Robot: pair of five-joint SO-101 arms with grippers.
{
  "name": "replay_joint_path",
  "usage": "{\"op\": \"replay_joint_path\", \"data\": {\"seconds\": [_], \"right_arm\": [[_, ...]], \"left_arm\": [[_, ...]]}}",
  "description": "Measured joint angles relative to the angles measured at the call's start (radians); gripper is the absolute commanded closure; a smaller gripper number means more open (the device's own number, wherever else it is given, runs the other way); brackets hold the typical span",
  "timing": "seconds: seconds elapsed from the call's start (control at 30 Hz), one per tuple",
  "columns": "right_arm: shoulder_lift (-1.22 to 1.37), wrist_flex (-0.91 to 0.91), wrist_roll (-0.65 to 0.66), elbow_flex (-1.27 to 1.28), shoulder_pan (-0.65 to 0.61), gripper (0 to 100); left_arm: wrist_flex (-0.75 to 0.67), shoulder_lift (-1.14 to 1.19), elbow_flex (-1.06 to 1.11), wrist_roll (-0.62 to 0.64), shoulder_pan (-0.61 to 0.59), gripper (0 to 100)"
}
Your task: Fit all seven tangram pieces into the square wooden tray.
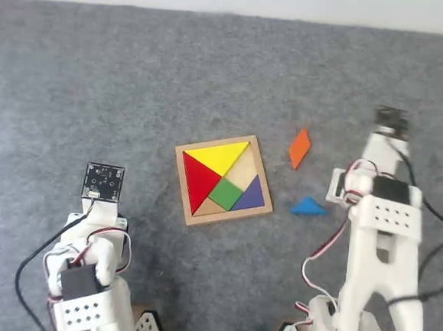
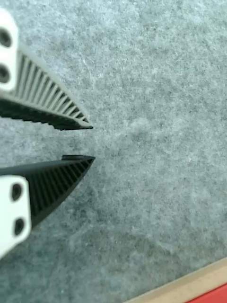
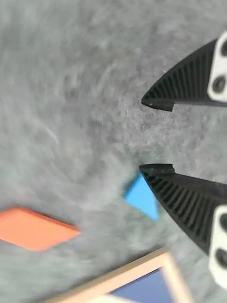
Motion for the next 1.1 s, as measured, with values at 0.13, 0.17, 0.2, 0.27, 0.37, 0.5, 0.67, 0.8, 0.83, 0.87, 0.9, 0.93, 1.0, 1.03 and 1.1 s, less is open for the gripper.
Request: {"op": "replay_joint_path", "data": {"seconds": [0.13,0.17,0.2,0.27,0.37,0.5,0.67,0.8,0.83,0.87,0.9,0.93,1.0,1.03,1.1], "right_arm": [[-0.043,-0.021,-0.195,0.021,0.002,79.6],[-0.044,-0.044,-0.215,0.04,-0.008,79.6],[-0.044,-0.071,-0.224,0.063,-0.02,79.6],[-0.044,-0.13,-0.232,0.114,-0.06,79.6],[-0.051,-0.216,-0.235,0.19,-0.124,79.6],[-0.051,-0.249,-0.235,0.212,-0.146,79.4],[-0.051,-0.201,-0.239,0.212,-0.163,79.3],[-0.051,-0.135,-0.302,0.212,-0.21,79.3],[-0.051,-0.124,-0.334,0.212,-0.224,79.3],[-0.051,-0.118,-0.362,0.212,-0.236,79.3],[-0.051,-0.115,-0.387,0.212,-0.258,79.3],[-0.051,-0.114,-0.405,0.212,-0.284,79.3],[-0.051,-0.11,-0.437,0.212,-0.311,79.0],[-0.051,-0.11,-0.457,0.212,-0.319,78.2],[-0.051,-0.11,-0.489,0.212,-0.333,75.9]], "left_arm": [[0.0,0.0,0.0,0.0,0.0,91],[0.0,0.0,0.0,0.0,0.0,91],[0.0,0.0,0.0,0.0,0.0,91],[0.0,0.0,0.0,0.0,0.0,91],[0.0,0.0,0.0,0.0,0.0,91],[0.0,0.0,0.0,0.0,0.0,91],[0.0,0.0,0.0,0.0,0.0,91],[0.0,0.0,0.0,0.0,0.0,91],[0.0,0.0,0.0,0.0,0.0,91],[0.0,0.0,0.0,0.0,0.0,91],[0.0,0.0,0.0,0.0,0.0,91],[0.0,0.0,0.0,0.0,0.0,91],[0.0,0.0,0.0,0.0,0.0,91],[0.0,0.0,0.0,0.0,0.0,91],[0.0,0.0,0.0,0.0,0.0,91]]}}
